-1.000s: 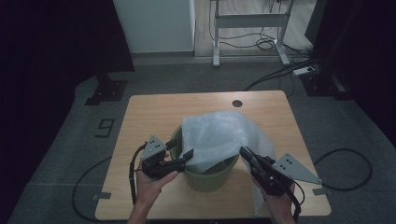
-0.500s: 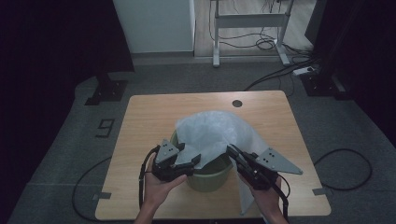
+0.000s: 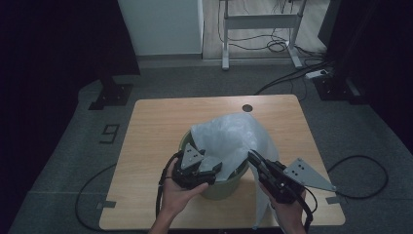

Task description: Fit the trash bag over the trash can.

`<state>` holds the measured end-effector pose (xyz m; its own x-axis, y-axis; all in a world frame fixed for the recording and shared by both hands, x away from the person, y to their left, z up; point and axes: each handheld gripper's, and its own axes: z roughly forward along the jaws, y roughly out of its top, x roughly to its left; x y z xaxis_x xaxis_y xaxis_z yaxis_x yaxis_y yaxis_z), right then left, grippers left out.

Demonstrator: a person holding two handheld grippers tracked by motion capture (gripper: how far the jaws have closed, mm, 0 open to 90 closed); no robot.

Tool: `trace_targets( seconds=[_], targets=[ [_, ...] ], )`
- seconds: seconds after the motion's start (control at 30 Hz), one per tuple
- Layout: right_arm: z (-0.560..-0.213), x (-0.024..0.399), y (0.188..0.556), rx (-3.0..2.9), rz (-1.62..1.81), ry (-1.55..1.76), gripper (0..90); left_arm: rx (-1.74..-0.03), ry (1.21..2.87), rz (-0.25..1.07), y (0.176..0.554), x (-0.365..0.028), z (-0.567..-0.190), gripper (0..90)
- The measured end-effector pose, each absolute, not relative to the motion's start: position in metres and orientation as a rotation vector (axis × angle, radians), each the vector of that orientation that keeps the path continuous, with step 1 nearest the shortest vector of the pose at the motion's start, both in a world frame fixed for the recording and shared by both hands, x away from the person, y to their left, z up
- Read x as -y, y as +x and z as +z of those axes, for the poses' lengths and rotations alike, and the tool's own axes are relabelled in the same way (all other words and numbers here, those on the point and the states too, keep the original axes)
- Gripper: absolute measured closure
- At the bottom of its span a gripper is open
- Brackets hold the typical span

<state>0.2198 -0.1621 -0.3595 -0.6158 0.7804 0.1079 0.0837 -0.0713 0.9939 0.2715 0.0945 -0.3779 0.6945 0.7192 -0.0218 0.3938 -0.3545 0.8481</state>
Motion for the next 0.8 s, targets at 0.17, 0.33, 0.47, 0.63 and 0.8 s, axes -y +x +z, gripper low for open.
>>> trace_targets(
  seconds=[0.17,0.33,0.47,0.63,0.8],
  targets=[
    [-0.366,0.157,0.231,-1.732,1.725,0.965,85.6,-0.857,1.963,0.421,0.268,-0.104,-0.378,29.3],
    [-0.372,0.154,0.238,-1.749,1.715,0.990,85.5,-0.854,1.915,0.430,0.262,-0.118,-0.373,29.2],
    [-0.372,0.152,0.244,-1.761,1.722,1.015,85.5,-0.833,1.895,0.445,0.256,-0.119,-0.368,26.9],
    [-0.366,0.145,0.249,-1.772,1.719,1.012,85.5,-0.794,1.863,0.487,0.244,-0.114,-0.366,23.1],
    [-0.361,0.140,0.250,-1.782,1.711,0.997,85.1,-0.764,1.898,0.559,0.244,-0.101,-0.365,27.4]
  ],
)
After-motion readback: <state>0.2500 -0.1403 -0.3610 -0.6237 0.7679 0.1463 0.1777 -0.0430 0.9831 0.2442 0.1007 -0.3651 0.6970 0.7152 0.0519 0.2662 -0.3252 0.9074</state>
